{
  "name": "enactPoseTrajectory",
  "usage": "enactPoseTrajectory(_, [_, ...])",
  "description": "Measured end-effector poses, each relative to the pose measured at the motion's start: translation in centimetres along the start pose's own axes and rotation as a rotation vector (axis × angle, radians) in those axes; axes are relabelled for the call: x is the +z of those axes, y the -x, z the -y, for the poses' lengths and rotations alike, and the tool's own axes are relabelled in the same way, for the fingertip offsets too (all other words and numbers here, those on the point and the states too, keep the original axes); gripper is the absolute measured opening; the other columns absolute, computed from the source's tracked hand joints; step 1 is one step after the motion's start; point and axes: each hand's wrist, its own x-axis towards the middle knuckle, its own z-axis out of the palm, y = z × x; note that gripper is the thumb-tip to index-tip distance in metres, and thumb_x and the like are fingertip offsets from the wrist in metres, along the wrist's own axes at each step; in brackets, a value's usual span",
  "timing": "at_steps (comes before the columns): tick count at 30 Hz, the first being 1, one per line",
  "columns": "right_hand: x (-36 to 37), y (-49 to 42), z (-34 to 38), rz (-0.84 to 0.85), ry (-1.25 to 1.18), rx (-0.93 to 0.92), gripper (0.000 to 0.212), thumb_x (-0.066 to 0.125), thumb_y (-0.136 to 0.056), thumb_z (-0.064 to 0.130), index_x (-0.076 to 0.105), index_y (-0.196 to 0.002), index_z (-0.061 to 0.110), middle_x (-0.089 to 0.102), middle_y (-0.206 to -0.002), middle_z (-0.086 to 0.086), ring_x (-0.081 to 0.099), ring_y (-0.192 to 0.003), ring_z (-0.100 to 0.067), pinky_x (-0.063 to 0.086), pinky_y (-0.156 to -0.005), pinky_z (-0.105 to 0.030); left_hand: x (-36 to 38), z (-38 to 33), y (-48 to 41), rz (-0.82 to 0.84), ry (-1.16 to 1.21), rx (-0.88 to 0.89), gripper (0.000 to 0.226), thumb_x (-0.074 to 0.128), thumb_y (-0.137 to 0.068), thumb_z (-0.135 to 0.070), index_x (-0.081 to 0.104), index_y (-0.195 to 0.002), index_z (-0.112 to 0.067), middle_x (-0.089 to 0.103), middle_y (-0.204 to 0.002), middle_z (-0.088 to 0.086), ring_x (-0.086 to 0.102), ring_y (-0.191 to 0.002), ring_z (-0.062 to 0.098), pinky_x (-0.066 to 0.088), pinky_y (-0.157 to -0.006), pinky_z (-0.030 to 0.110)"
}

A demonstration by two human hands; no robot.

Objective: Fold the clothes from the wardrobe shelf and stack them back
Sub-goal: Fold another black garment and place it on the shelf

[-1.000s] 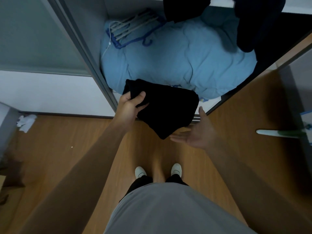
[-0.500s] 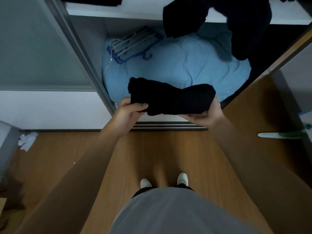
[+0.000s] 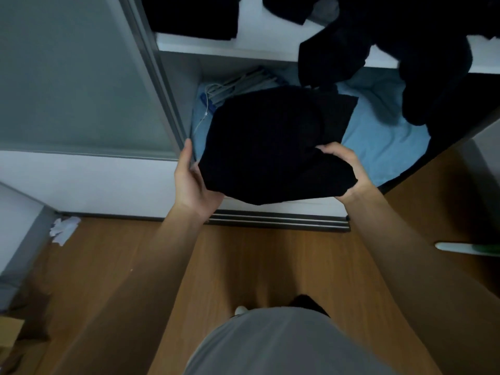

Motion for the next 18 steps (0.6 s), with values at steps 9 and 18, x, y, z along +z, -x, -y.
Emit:
enactPoseTrajectory(9, [3.4, -3.9, 5.4, 0.011, 0.224, -0.051, 0.04, 0.055, -0.076, 0.008, 0.064, -0.116, 0.005, 0.071, -0.096, -0.009, 0.071, -0.088, -0.022, 0.058, -0.072, -0.032, 1.6, -5.5, -5.9, -0.198, -0.411, -0.248, 0.063, 0.078, -0.079, -0.046, 0.063, -0.13, -0.013, 0.071, -0.119, 0.014, 0.071, -0.104, 0.03, 0.059, -0.079, 0.038])
enactPoseTrajectory(18, [9.3, -12.6, 13.4, 0.083, 0.167, -0.212, 0.037, 0.075, -0.084, 0.045, 0.076, -0.11, 0.019, 0.074, -0.114, -0.007, 0.072, -0.105, -0.023, 0.06, -0.08, -0.032, 7.4, -14.2, -15.8, -0.287, -0.682, 0.307, 0.031, 0.079, -0.084, -0.022, 0.068, -0.112, -0.02, 0.078, -0.098, -0.001, 0.075, -0.09, 0.017, 0.058, -0.068, 0.022])
